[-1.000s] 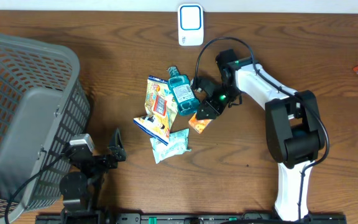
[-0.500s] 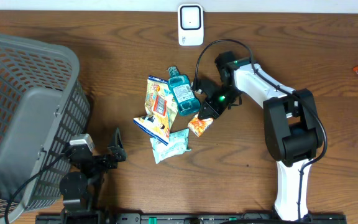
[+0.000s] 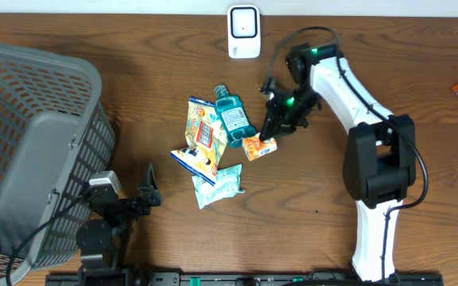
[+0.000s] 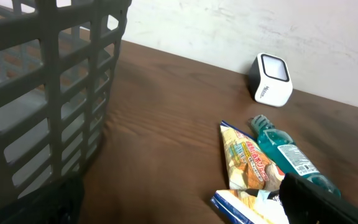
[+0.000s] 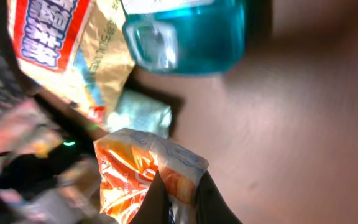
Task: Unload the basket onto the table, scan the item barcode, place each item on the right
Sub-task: 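Grasp the orange box with the right gripper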
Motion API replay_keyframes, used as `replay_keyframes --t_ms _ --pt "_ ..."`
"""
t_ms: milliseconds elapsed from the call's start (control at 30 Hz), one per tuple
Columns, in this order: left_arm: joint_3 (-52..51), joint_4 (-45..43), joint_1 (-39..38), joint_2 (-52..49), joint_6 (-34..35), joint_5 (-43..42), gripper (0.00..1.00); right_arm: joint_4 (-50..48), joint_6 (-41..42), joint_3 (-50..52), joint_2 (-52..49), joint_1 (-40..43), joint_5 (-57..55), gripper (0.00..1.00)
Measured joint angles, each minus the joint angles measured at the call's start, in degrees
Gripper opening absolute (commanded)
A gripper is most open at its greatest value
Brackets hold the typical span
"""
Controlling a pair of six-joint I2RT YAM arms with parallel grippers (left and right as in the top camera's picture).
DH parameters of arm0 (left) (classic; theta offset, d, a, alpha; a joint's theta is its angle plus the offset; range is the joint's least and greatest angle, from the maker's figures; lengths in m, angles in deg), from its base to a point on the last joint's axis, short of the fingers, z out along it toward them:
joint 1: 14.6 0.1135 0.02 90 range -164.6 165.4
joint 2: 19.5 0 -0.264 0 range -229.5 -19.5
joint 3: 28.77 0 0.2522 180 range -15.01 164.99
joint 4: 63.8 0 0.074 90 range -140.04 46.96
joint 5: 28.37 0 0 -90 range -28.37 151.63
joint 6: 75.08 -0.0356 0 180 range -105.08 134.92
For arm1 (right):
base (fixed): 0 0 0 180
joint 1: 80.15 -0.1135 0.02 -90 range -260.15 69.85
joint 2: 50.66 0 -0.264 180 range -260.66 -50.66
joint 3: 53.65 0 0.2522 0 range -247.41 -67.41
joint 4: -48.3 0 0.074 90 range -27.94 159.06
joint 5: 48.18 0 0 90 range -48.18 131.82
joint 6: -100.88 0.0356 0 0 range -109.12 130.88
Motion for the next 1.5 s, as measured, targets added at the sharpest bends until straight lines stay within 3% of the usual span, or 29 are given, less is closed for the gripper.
replay_keyframes --t_ms 333,1500 --pt "0.00 0.00 0.00 0.00 0.00 0.00 1.00 15.91 12.31 -0.07 0.00 0.90 6.82 0.01" --pt "0.00 0.00 0.00 0.00 0.00 -0.02 1.00 16.13 14.56 -0.07 0.00 0.90 7.82 0.01"
